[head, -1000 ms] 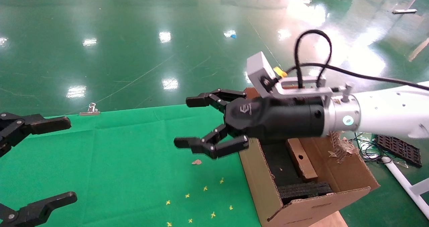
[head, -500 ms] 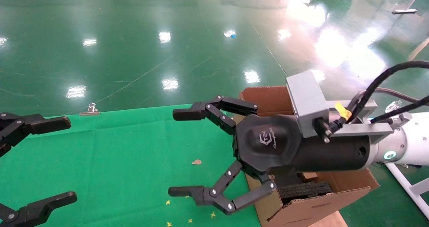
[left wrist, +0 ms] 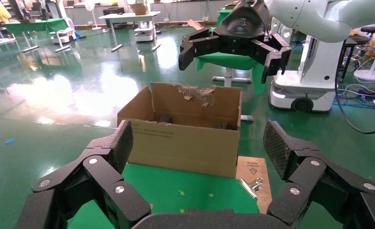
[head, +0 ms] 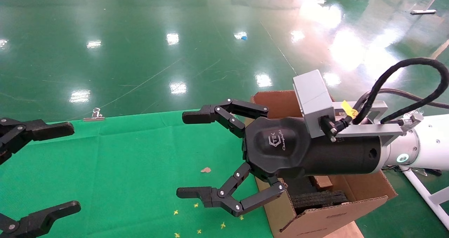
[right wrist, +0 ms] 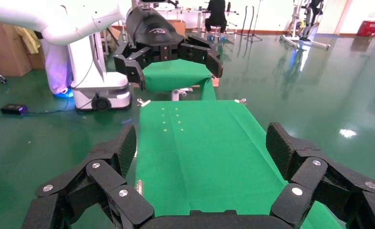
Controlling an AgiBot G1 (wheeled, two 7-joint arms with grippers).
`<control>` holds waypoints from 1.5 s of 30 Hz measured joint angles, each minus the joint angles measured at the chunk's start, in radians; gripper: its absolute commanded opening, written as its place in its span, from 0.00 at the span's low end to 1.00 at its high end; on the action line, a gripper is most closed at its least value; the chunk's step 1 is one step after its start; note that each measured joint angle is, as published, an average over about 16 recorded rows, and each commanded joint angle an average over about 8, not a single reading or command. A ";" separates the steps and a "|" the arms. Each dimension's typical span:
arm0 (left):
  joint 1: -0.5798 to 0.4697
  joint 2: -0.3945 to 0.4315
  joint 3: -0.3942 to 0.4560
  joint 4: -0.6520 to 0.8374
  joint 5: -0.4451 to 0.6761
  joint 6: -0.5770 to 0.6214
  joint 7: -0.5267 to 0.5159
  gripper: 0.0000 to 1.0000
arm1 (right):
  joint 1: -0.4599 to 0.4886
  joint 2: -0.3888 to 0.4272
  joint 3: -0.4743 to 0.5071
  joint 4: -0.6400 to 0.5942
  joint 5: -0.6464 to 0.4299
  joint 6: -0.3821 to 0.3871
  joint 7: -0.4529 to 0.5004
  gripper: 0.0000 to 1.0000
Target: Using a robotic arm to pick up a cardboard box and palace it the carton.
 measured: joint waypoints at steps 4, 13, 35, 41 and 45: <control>0.000 0.000 0.000 0.000 0.000 0.000 0.000 1.00 | 0.005 -0.001 -0.006 -0.005 -0.003 0.001 0.002 1.00; 0.000 0.000 0.000 0.000 0.000 0.000 0.000 1.00 | 0.012 -0.002 -0.013 -0.011 -0.007 0.003 0.004 1.00; 0.000 0.000 0.000 0.000 0.000 0.000 0.000 1.00 | 0.017 -0.003 -0.019 -0.015 -0.010 0.005 0.006 1.00; 0.000 0.000 0.000 0.000 0.000 0.000 0.000 1.00 | 0.017 -0.003 -0.019 -0.015 -0.010 0.005 0.006 1.00; 0.000 0.000 0.000 0.000 0.000 0.000 0.000 1.00 | 0.018 -0.003 -0.020 -0.016 -0.010 0.005 0.006 1.00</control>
